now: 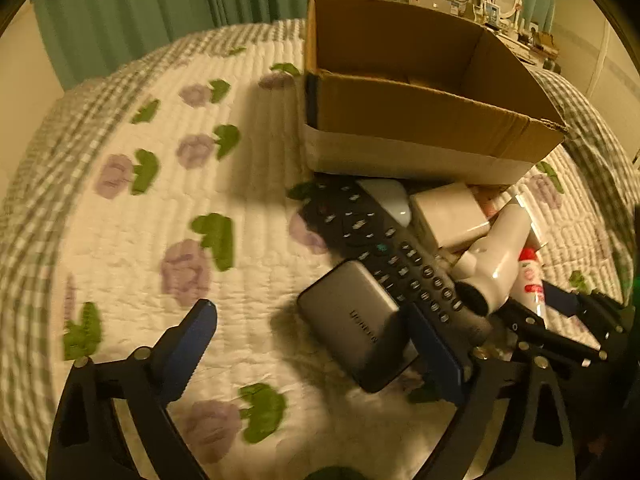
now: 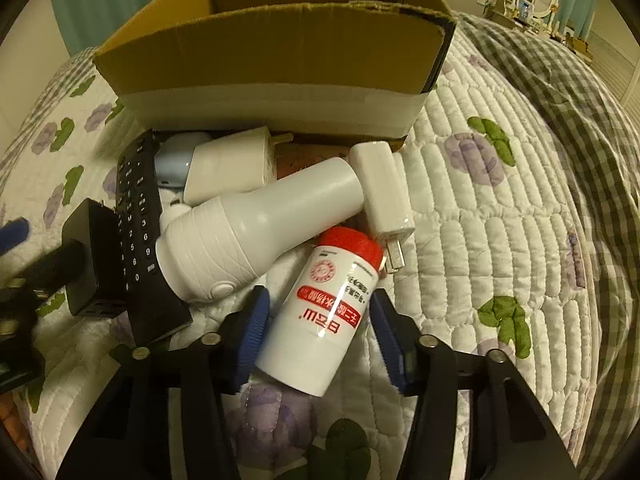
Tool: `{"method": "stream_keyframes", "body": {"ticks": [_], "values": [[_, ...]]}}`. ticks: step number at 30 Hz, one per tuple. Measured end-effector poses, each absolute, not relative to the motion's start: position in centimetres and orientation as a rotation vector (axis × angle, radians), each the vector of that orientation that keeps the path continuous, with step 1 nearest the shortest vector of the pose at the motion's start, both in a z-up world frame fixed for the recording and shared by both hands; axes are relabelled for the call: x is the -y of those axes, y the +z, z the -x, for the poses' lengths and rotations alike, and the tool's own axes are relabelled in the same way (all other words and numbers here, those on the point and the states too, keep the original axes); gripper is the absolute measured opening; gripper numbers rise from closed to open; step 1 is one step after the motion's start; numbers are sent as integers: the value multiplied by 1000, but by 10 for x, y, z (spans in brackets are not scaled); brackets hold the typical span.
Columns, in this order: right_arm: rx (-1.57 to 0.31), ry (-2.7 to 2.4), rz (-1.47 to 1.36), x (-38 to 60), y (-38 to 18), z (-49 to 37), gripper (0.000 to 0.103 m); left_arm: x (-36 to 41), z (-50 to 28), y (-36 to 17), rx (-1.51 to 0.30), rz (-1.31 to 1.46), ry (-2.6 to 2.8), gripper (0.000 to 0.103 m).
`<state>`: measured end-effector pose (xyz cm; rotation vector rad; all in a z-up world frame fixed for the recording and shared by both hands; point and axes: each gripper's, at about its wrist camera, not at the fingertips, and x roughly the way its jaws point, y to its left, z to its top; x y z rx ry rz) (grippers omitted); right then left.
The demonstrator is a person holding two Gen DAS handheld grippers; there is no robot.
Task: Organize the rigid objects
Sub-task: 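Grasp the grey power bank with the left gripper while the right grasps the red-capped bottle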
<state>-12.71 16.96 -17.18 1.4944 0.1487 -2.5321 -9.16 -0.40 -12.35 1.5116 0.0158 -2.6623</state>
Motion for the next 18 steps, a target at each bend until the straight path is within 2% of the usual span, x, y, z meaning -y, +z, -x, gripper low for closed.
{"method": "stream_keyframes", "body": {"ticks": [2, 6, 7, 8, 16, 18], "values": [[-128, -2539, -1486, -174, -173, 125, 45, 3, 99, -129, -51, -1566, -2642, 88], [-130, -2553, -1475, -178, -174, 122, 41, 3, 106, -141, -162, -1665, -2614, 80], [-129, -2554, -1473, -179, -175, 121, 41, 5, 106, -141, -212, -1691, -2626, 69], [-124, -2555, -1469, -180, -176, 120, 40, 6, 106, -141, -244, -1712, -2635, 65], [-120, -2551, -1450, -184, -159, 112, 37, 3, 87, -126, -174, -1683, -2688, 50], [-113, -2551, -1440, -186, -151, 110, 37, 2, 79, -122, -135, -1677, -2701, 48]]}}
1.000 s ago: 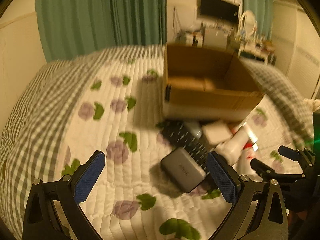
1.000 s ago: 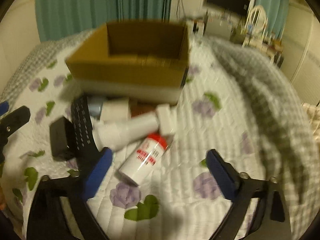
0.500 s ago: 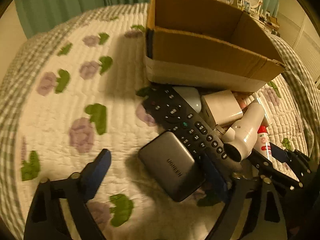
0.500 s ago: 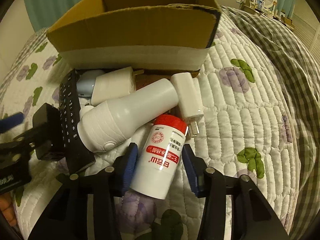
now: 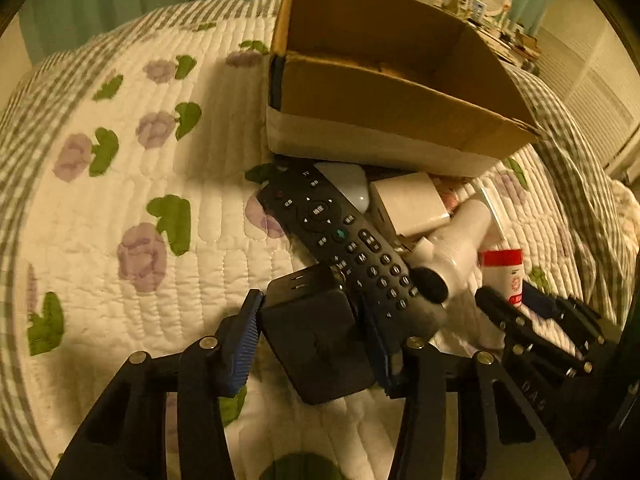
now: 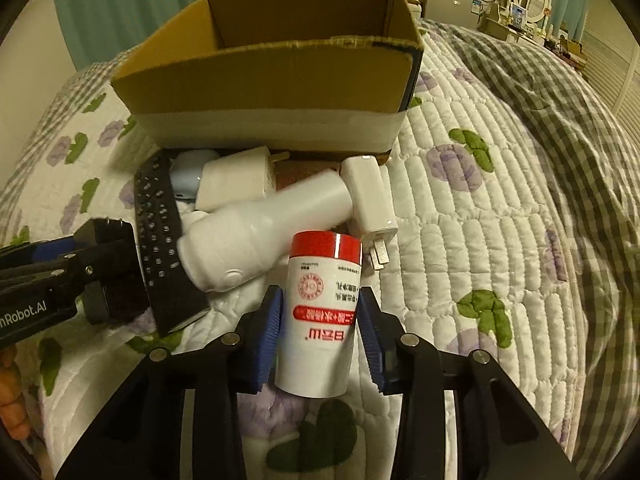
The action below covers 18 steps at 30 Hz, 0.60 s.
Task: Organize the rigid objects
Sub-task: 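Grasp the grey power bank with the left gripper while the right grasps the red-capped bottle, then lower the power bank and red-capped bottle into the box and open both grippers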
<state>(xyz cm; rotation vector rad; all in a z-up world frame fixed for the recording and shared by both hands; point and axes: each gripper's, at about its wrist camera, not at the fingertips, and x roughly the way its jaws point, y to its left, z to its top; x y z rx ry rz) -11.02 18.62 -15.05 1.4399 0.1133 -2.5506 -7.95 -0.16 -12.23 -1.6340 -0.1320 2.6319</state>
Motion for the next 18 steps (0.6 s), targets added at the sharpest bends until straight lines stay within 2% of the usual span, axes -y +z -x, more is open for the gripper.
{"method": "stream_keyframes", "body": {"ticks": [9, 18], "values": [[-145, -2579, -1312, -177, -106, 95, 36, 3, 73, -87, 119, 1543, 2700, 46], [-186, -2629, -1057, -164, -21, 106, 36, 1, 85, 1, 114, 1282, 2806, 46]]}}
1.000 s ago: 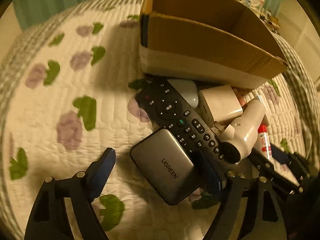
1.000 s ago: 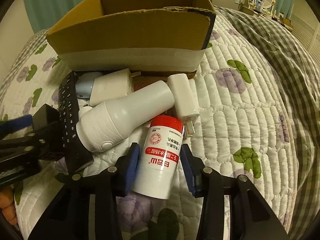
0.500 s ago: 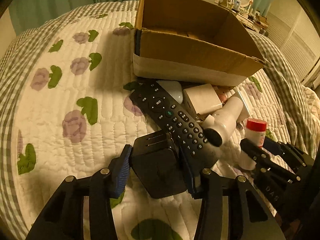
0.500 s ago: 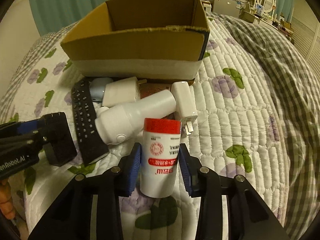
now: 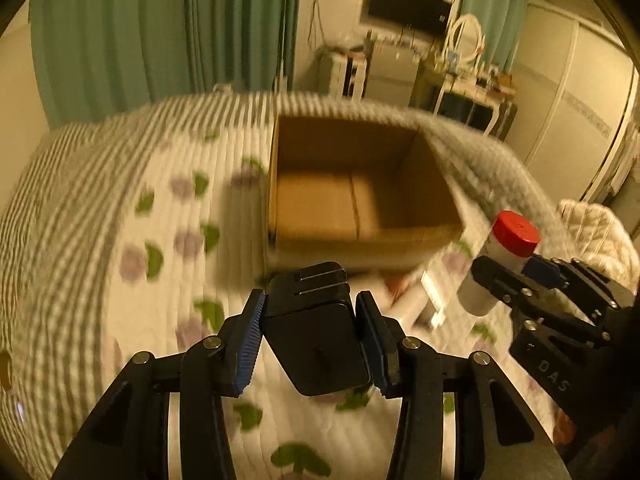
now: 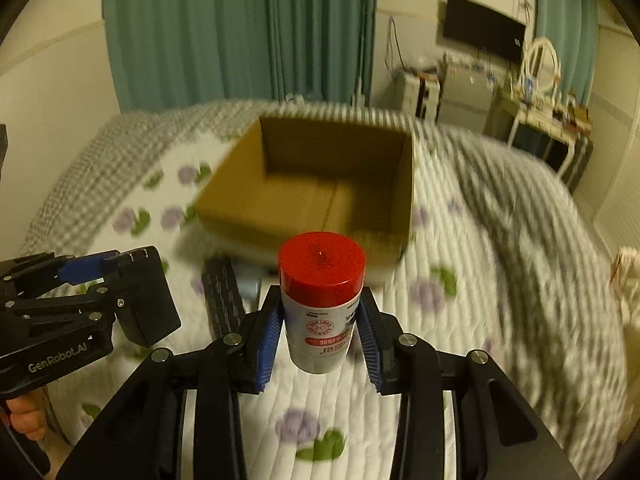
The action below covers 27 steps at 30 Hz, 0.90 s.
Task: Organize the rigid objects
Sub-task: 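Lower the power bank and red-capped bottle into the box and open both grippers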
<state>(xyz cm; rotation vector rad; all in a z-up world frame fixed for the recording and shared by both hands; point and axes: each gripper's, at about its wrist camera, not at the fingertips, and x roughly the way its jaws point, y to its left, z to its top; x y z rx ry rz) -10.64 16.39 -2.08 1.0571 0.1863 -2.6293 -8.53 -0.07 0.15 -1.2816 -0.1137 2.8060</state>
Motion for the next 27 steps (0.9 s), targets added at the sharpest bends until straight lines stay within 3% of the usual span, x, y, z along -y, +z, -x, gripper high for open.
{"method": "stream_keyframes", "body": {"ticks": [9, 27], "values": [[-190, -2653, -935, -161, 36, 171, 36, -8, 157, 47, 9, 1167, 2853, 46], [-202, -2563, -1101, -159, -39, 265, 36, -31, 253, -49, -7, 1411, 2734, 43]]}}
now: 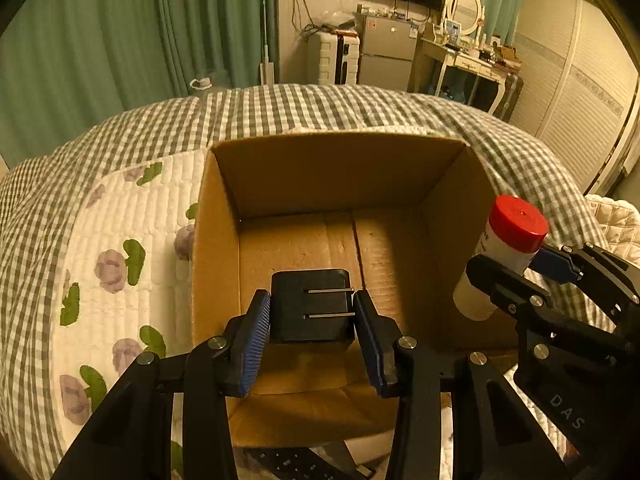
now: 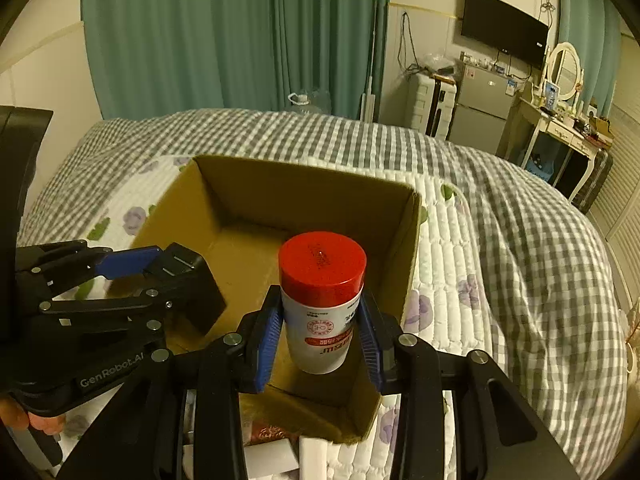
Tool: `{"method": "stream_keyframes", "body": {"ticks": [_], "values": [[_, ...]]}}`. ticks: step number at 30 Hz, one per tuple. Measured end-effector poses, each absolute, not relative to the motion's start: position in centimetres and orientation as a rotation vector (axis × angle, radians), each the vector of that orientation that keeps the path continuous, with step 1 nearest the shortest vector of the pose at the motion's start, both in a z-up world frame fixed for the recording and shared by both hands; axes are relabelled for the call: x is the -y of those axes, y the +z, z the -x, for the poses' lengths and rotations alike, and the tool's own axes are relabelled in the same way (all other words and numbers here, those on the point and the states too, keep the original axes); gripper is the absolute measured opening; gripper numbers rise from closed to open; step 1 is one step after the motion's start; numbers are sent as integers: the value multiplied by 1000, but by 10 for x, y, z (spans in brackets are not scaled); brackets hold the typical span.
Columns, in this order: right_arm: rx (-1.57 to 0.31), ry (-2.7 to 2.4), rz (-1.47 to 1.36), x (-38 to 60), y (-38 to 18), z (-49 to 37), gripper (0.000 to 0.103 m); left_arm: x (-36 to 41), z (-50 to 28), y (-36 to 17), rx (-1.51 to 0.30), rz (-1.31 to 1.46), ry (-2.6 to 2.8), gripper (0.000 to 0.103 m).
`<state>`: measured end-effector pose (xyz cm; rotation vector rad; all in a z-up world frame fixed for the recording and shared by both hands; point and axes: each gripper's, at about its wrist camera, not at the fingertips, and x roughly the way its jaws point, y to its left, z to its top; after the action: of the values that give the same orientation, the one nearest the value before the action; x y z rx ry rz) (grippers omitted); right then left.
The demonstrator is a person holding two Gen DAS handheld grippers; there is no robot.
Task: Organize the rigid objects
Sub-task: 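Lower the power bank and red-capped bottle into the box and open both grippers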
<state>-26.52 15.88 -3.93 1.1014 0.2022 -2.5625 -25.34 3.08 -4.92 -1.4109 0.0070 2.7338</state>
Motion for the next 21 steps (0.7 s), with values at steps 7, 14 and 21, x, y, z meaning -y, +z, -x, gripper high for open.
{"method": "stream_keyframes", "body": {"ticks": [7, 14, 21], "values": [[-197, -2545, -1115, -158, -53, 278, 36, -24, 257, -46, 31, 1356, 2778, 44], [-149, -2569, -1101, -160, -47, 283, 53, -25, 248, -23, -14, 1307, 2810, 45], [-182, -2635, -1034, -170, -3, 259, 62, -17, 209, 10, -34, 1235, 2859, 65]]}}
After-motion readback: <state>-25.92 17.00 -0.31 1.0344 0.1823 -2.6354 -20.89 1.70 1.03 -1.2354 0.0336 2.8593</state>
